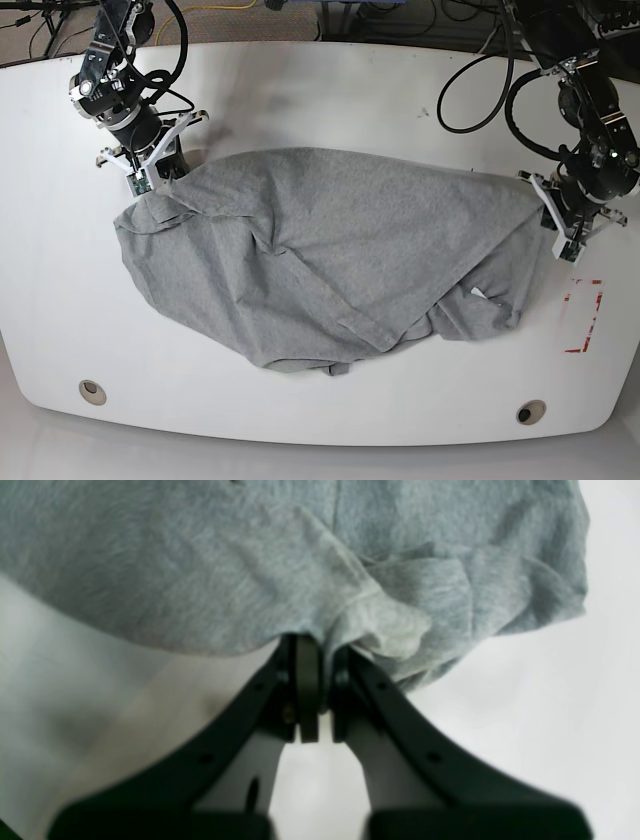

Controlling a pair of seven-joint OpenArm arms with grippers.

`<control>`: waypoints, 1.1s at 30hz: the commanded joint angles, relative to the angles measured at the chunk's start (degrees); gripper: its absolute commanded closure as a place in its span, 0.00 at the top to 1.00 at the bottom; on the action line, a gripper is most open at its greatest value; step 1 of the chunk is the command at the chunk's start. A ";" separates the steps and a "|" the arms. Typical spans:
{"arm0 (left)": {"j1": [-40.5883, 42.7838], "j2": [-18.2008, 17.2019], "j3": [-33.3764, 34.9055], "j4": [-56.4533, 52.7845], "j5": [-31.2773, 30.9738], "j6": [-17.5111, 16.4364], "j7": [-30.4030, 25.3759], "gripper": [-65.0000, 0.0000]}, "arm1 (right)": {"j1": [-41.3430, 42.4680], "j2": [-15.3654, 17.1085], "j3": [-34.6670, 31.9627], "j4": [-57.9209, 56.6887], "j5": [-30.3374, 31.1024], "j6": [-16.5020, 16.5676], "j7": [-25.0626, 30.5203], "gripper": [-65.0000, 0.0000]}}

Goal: Fold the T-shirt properly
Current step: 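Pull the grasped fabric toward the left arm's side, stretching the shirt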

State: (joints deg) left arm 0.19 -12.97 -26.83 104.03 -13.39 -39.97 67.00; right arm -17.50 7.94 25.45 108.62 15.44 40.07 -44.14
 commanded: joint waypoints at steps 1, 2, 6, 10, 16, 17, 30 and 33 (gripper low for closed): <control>0.74 -1.67 -1.70 0.89 -0.37 -0.03 -1.11 0.00 | 0.40 0.54 0.26 0.88 1.04 -0.07 1.20 0.02; 1.18 -1.67 -2.23 0.89 -0.37 -0.03 -1.11 0.00 | 0.40 0.54 0.26 0.88 1.04 -0.07 1.20 0.02; 3.02 -2.37 -4.51 0.89 -0.20 -0.03 -1.20 0.00 | 0.40 0.54 0.26 0.88 1.04 -0.07 1.20 0.02; 4.78 -4.04 -5.04 0.72 -0.20 -0.03 -1.20 0.00 | 0.40 0.54 0.26 0.88 1.04 -0.07 1.20 0.02; 6.28 -5.36 -5.04 0.28 -0.55 -0.03 -2.52 0.00 | 0.40 0.54 0.26 0.88 1.04 -0.07 1.20 0.02; 6.28 -5.27 -5.04 0.28 -0.55 -0.03 -2.87 0.00 | 0.40 0.54 0.26 0.88 1.04 -0.07 1.20 0.02; -2.60 -1.05 1.47 -1.83 -0.02 -0.03 -4.19 0.55 | 0.40 0.54 0.26 0.88 1.04 -0.07 1.20 0.02; -5.94 0.18 4.28 -4.91 -0.11 -0.03 -4.45 0.62 | 0.40 0.54 0.26 0.88 1.04 -0.07 1.20 0.02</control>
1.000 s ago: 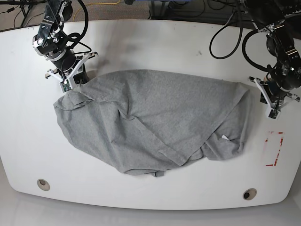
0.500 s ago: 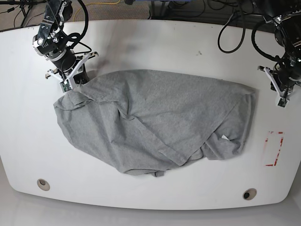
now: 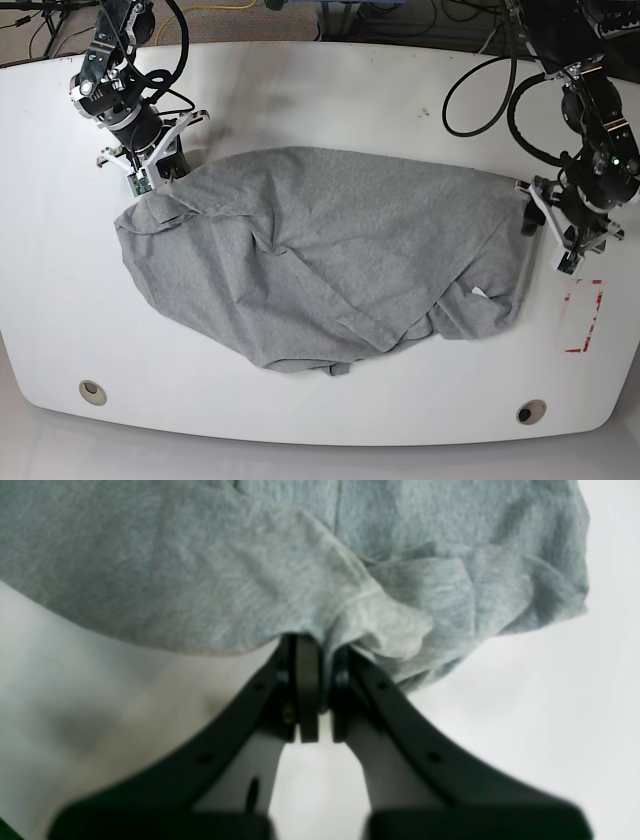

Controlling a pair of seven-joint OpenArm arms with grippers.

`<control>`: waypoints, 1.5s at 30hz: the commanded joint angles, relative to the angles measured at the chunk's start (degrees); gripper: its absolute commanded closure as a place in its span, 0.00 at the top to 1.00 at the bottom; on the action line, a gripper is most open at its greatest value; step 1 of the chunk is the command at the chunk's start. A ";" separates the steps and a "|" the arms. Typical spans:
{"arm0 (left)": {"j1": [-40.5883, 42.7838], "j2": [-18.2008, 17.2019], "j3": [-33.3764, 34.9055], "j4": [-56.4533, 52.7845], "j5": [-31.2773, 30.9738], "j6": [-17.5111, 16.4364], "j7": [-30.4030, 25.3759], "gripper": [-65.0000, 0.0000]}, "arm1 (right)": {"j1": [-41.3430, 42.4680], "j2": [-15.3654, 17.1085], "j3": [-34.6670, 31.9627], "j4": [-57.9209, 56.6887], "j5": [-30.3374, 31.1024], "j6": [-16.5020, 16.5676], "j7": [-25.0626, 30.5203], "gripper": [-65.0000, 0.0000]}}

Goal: Fold the T-shirt properly
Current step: 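Pull the grasped fabric toward the left arm's side, stretching the shirt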

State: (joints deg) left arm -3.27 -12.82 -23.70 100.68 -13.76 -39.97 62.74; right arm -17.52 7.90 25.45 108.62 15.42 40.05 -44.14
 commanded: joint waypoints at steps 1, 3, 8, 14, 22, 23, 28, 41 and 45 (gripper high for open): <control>-3.81 0.20 1.86 -2.62 0.26 -0.03 -0.19 0.63 | 0.42 0.58 0.26 0.88 1.06 -0.05 1.20 0.02; -6.80 0.56 4.06 -5.52 0.26 0.36 -0.19 0.63 | 0.42 0.58 0.26 0.88 1.06 -0.05 1.20 0.02; -12.34 0.91 7.40 -13.43 0.09 3.79 -2.30 0.63 | 0.42 0.58 0.26 0.88 1.06 -0.05 1.20 0.02; -16.38 2.14 9.86 -22.93 0.26 4.67 -8.72 0.63 | 0.42 0.58 0.26 0.88 1.06 -0.05 1.20 0.02; -21.30 2.14 14.17 -37.26 0.09 4.49 -14.34 0.63 | 0.42 0.58 0.26 0.88 1.06 -0.05 1.20 0.02; -21.66 2.14 14.52 -38.93 0.09 4.49 -15.31 0.63 | 0.42 0.58 0.26 0.88 1.06 -0.05 1.20 0.02; -22.53 2.31 15.04 -44.55 -0.09 4.58 -18.92 0.63 | 0.51 0.58 0.26 0.88 1.15 -0.05 1.20 0.02; -23.33 4.25 17.95 -47.01 -0.09 4.23 -19.18 0.33 | 1.21 0.58 0.26 0.88 1.15 -0.05 1.20 0.02; -23.33 4.25 21.73 -46.84 -0.09 4.23 -19.18 0.06 | 1.30 0.58 0.26 0.88 1.15 -0.05 1.20 0.02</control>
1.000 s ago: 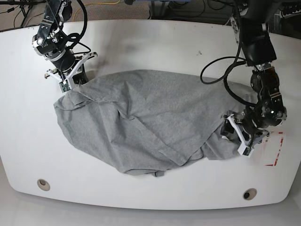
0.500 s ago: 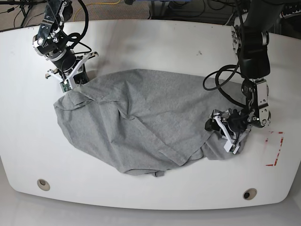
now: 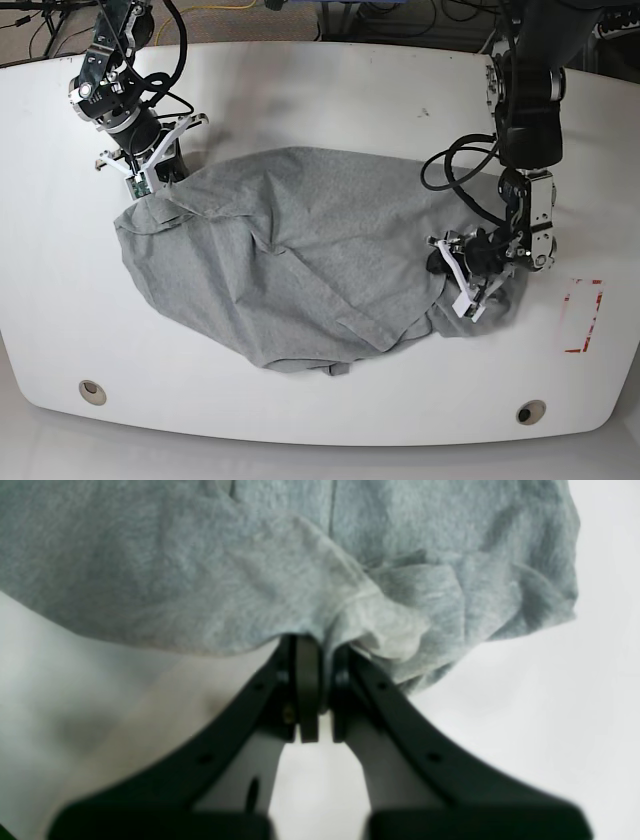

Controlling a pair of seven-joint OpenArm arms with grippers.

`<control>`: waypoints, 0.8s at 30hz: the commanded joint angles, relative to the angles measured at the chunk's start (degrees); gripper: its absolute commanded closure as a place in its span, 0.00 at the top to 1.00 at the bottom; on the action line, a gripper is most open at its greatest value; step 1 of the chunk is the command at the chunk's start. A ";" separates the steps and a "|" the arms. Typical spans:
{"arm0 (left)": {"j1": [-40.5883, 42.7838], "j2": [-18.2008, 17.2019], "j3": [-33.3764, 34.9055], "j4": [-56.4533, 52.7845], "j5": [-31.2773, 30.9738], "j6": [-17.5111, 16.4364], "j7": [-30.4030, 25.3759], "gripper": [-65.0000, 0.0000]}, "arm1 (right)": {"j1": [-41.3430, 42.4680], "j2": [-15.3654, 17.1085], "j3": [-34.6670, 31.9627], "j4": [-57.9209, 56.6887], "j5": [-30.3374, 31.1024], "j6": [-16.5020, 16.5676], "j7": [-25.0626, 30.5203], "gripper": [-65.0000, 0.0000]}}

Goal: Fold the T-shirt properly
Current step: 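Pull the grasped fabric toward the left arm's side, stretching the shirt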

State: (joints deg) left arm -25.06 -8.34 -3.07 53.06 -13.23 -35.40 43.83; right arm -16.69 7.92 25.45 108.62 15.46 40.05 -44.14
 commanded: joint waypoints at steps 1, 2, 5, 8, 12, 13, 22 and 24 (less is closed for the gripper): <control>-1.53 -0.23 1.62 0.88 -0.61 -0.34 -0.27 0.03 | 0.47 0.56 0.26 0.88 1.11 -0.05 1.20 0.02; -1.53 -0.23 1.97 0.96 -0.70 -0.34 -0.27 0.01 | 0.47 0.56 0.26 0.88 1.11 -0.05 1.20 0.02; -1.53 -0.23 1.53 1.23 -0.70 -0.34 -0.27 0.01 | 0.47 0.56 0.26 0.88 1.11 -0.05 1.20 0.02; -1.01 -0.32 0.57 3.43 -0.70 -0.34 -0.27 0.01 | 0.56 0.56 0.26 0.88 1.11 -0.05 1.20 0.02; 1.98 -0.58 0.57 8.09 -0.70 -0.43 -0.19 0.01 | 0.82 0.56 0.26 0.79 1.11 -0.05 1.20 0.02; 2.69 -0.67 0.57 10.02 -0.61 -0.43 -0.10 0.01 | 0.82 0.56 0.26 0.79 1.11 -0.05 1.20 0.02; 6.91 -3.75 0.30 21.54 -0.70 -3.68 5.70 0.01 | 0.91 0.56 0.26 0.79 1.11 -0.05 1.20 0.02; 8.22 -3.84 0.21 24.09 -0.70 -4.60 6.94 0.01 | 0.91 0.56 0.26 0.79 1.11 -0.05 1.20 0.02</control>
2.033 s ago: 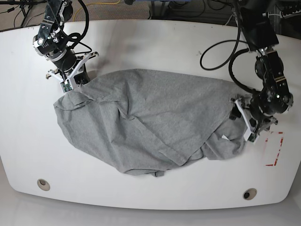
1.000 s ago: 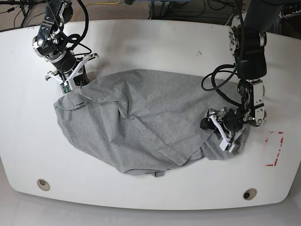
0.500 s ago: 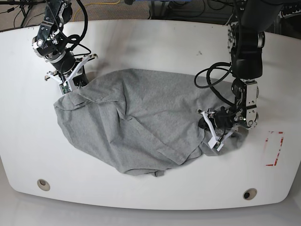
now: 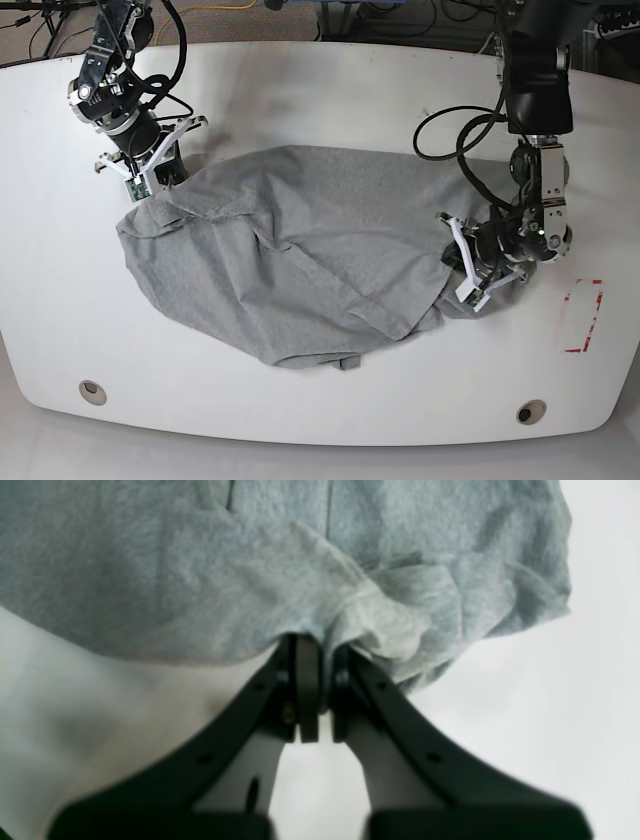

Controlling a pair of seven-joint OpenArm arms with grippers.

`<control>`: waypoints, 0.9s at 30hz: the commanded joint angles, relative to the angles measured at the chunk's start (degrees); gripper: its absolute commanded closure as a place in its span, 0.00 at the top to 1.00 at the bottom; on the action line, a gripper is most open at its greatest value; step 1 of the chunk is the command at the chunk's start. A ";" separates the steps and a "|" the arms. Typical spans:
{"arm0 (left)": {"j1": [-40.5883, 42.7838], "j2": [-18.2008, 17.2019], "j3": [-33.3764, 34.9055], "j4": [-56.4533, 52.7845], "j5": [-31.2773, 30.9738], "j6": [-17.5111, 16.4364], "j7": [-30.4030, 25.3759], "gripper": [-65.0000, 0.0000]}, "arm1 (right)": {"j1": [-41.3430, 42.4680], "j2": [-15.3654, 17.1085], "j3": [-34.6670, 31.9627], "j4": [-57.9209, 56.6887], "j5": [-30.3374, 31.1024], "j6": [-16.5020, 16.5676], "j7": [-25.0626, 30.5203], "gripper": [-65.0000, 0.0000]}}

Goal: Fold the T-shirt properly
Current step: 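Pull the grasped fabric toward the left arm's side, stretching the shirt, then open the left gripper and release the shirt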

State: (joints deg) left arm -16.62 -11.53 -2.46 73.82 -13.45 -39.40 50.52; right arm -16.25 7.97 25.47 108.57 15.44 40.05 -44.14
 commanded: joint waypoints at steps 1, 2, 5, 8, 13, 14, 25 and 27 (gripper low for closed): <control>0.49 -0.73 -0.57 4.82 -0.48 -0.60 0.77 0.01 | 0.56 0.52 0.24 0.83 1.13 -0.05 1.20 0.02; 1.46 -1.00 -1.28 6.75 -0.31 -0.60 1.39 0.01 | 0.56 0.52 0.24 0.83 1.13 -0.05 1.20 0.02; 4.45 -2.32 -4.53 11.58 -0.31 -0.60 3.06 0.01 | 0.56 0.52 0.24 0.74 1.04 -0.05 1.20 0.02; 6.47 -2.58 -6.82 15.45 -0.39 -0.60 4.91 0.01 | 1.00 0.52 0.24 0.66 1.04 -0.05 1.11 0.02; 9.46 -2.76 -10.60 21.61 -0.39 -0.60 7.98 0.01 | 1.26 0.52 0.24 -1.19 1.04 -0.05 1.11 0.02; 10.34 -2.93 -11.83 23.45 -0.13 -0.60 8.95 0.01 | 1.26 0.52 0.24 -1.37 1.04 -0.05 1.11 0.02; 17.19 -7.50 -17.01 32.51 -0.39 -0.60 12.73 0.01 | 1.35 0.52 0.24 -1.89 1.04 -0.05 1.11 0.02; 18.16 -7.77 -18.51 32.86 -0.39 -0.60 12.82 0.01 | 1.35 0.52 0.24 -1.98 1.04 -0.05 1.11 0.02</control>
State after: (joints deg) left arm 1.37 -17.72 -19.00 105.30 -15.22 -40.53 63.40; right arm -15.25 7.53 25.23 105.89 16.27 40.53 -44.01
